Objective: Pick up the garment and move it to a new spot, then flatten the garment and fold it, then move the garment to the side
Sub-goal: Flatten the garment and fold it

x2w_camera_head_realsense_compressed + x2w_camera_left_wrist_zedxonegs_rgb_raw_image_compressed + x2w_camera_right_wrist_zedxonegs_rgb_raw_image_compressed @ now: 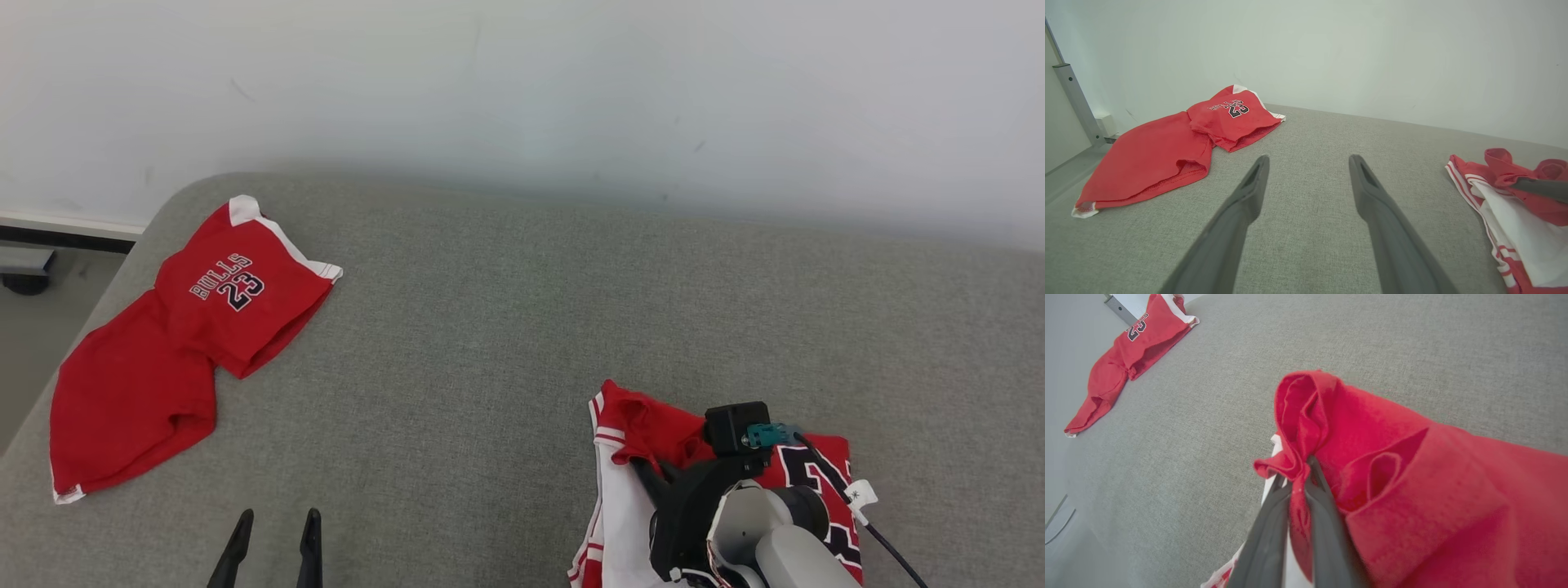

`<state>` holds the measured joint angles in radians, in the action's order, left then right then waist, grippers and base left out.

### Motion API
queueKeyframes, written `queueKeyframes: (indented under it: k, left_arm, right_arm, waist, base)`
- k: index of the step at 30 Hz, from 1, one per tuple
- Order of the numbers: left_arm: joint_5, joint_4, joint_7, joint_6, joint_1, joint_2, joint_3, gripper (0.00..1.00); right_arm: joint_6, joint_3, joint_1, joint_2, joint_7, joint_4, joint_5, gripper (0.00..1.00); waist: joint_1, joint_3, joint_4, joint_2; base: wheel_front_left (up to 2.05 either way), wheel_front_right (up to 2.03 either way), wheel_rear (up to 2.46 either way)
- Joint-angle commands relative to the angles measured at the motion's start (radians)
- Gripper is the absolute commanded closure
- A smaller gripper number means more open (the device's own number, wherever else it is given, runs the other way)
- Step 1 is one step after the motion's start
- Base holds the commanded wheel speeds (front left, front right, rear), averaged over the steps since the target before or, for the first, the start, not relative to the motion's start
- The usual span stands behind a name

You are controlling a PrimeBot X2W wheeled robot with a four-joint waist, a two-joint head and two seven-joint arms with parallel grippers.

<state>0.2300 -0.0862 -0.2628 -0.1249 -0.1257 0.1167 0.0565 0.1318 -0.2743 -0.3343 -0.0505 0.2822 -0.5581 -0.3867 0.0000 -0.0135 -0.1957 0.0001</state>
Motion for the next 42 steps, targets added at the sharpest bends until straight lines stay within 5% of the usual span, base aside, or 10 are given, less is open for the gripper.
queueKeyframes:
  k: [1, 2, 10, 18, 20, 22, 35, 36, 38, 42]
  left_arm:
    - [-0.005, -0.001, -0.003, -0.006, 0.006, 0.001, -0.004, 0.0]
    - [-0.005, -0.001, -0.003, -0.006, 0.005, 0.001, -0.006, 0.0]
    - [-0.001, -0.002, -0.003, -0.004, -0.012, -0.002, -0.018, 0.0]
    - [0.001, 0.001, -0.003, -0.001, -0.013, -0.007, -0.022, 0.0]
    - [0.002, 0.001, -0.003, -0.001, -0.01, -0.008, -0.021, 0.0]
    - [0.003, -0.001, -0.003, -0.002, -0.004, -0.008, -0.019, 0.0]
    - [0.006, -0.015, -0.003, -0.005, 0.014, -0.009, -0.022, 0.0]
    - [0.006, -0.016, -0.003, -0.005, 0.012, -0.008, -0.022, 0.0]
    - [0.006, -0.017, -0.003, -0.006, 0.006, -0.006, -0.023, 0.0]
    - [0.013, -0.019, -0.003, -0.006, -0.017, -0.003, -0.027, 0.0]
  right_arm:
    - [-0.002, -0.02, -0.011, 0.001, -0.013, -0.011, -0.034, 0.67]
    - [-0.002, -0.034, -0.012, 0.001, -0.016, -0.021, -0.06, 0.0]
    - [-0.002, -0.12, -0.055, 0.0, -0.071, 0.054, -0.262, 0.0]
    - [-0.002, 0.11, 0.02, -0.042, -0.058, 0.14, -0.016, 0.0]
    - [-0.002, 0.133, 0.039, -0.054, -0.047, 0.146, 0.034, 0.33]
    - [-0.002, 0.176, 0.073, -0.061, -0.03, 0.159, 0.113, 1.0]
    - [-0.002, 0.035, 0.21, -0.002, 0.045, 0.245, 0.131, 1.0]
    - [-0.002, 0.022, 0.215, -0.002, 0.04, 0.254, 0.099, 0.87]
    - [-0.002, 0.011, 0.224, -0.001, 0.016, 0.282, 0.031, 0.0]
    - [-0.002, 0.054, 0.269, -0.001, -0.053, 0.342, -0.025, 0.0]
  waist:
    - [0.0, -0.004, -0.007, -0.0001]
    - [0.0, -0.003, -0.008, -0.0001]
    - [0.0, 0.012, 0.019, -0.0001]
    - [0.0, 0.017, 0.058, -0.0001]
    - [0.0, 0.015, 0.059, -0.0001]
    - [0.0, 0.012, 0.062, -0.0001]
    - [0.0, 0.002, 0.07, -0.0001]
    - [0.0, 0.006, 0.071, -0.0001]
    - [0.0, 0.018, 0.072, -0.0001]
    - [0.0, 0.047, 0.081, -0.0001]
  base:
    - [0.0, 0.0, 0.0]
    - [0.0, 0.0, 0.0]
    - [0.0, 0.0, 0.0]
    - [0.0, 0.0, 0.0]
    - [0.0, 0.0, 0.0]
    - [0.0, 0.0, 0.0]
    - [0.0, 0.0, 0.0]
    - [0.0, 0.0, 0.0]
    - [0.0, 0.0, 0.0]
    - [0.0, 0.0, 0.0]
